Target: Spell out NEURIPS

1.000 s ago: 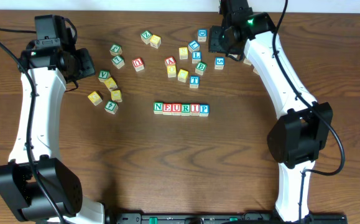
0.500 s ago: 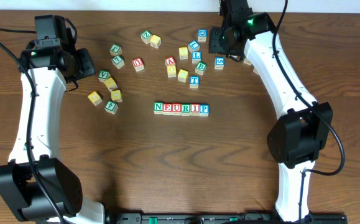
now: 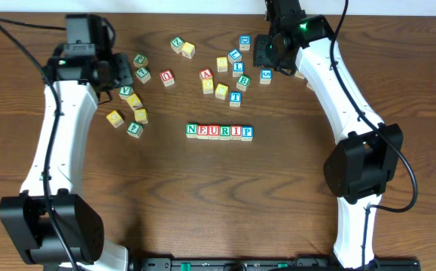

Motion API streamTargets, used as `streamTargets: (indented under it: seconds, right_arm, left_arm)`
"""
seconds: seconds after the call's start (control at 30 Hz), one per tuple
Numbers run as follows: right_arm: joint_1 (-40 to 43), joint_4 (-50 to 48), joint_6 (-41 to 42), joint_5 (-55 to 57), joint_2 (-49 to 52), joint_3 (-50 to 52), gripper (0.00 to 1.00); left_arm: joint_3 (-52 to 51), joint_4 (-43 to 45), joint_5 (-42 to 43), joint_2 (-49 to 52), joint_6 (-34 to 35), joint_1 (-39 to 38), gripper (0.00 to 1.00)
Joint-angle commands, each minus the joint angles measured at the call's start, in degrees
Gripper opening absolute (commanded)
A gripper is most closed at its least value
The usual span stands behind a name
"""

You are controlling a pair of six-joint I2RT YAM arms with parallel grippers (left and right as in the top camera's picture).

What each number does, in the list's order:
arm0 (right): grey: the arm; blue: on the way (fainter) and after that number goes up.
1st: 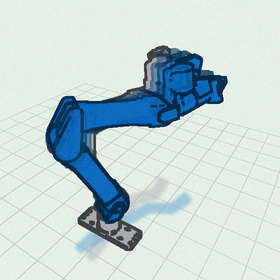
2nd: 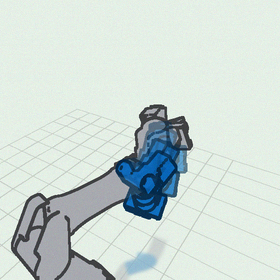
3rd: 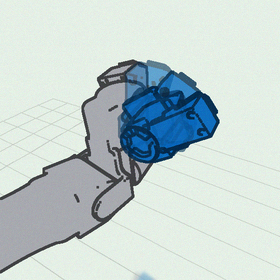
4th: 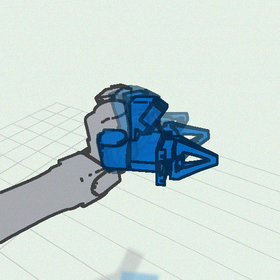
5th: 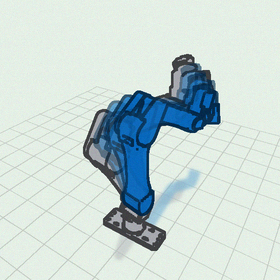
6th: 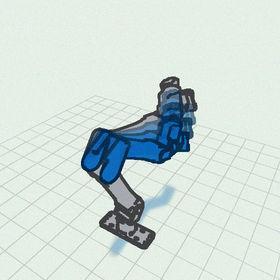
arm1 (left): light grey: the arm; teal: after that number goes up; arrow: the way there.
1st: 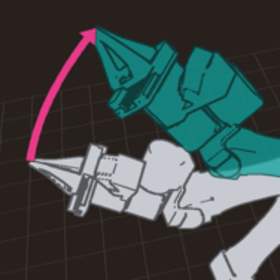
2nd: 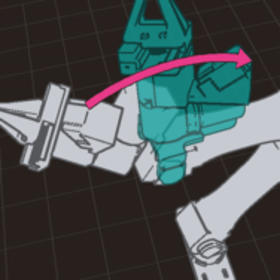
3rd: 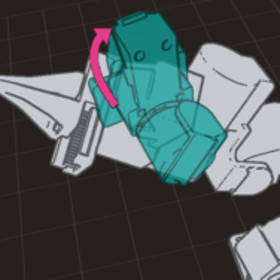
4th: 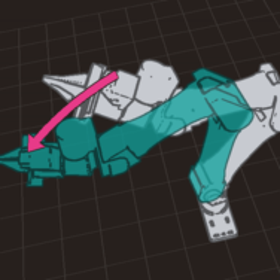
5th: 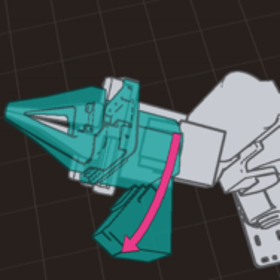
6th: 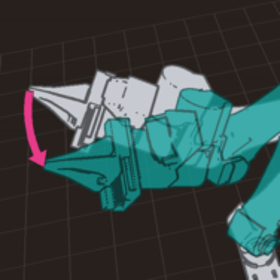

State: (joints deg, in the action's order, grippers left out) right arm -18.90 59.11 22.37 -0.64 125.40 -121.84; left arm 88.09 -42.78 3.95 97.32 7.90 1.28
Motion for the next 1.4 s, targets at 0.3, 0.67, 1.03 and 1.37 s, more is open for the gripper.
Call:
streamTargets:
  seconds: [0.3,0.67,1.03,1.37]
  right_arm:
    - [-0.33,0.22,0.28,0.13,0.35,-0.74,0.53]
    - [-0.33,-0.61,0.28,0.09,0.37,-0.74,0.54]
    - [-0.33,-0.59,0.28,0.09,0.37,-0.74,0.54]
    - [-0.33,-0.61,0.28,0.09,0.37,-0.74,0.54]
  left_arm:
    - [0.52,1.38,0.11,0.74,5.16,-3.13,0.46]
    - [0.52,1.36,0.11,0.74,6.43,-3.26,0.46]
    - [0.52,1.31,0.11,0.74,6.4,-3.26,0.46]
    - [0.52,1.31,0.11,0.74,6.38,-3.26,0.46]
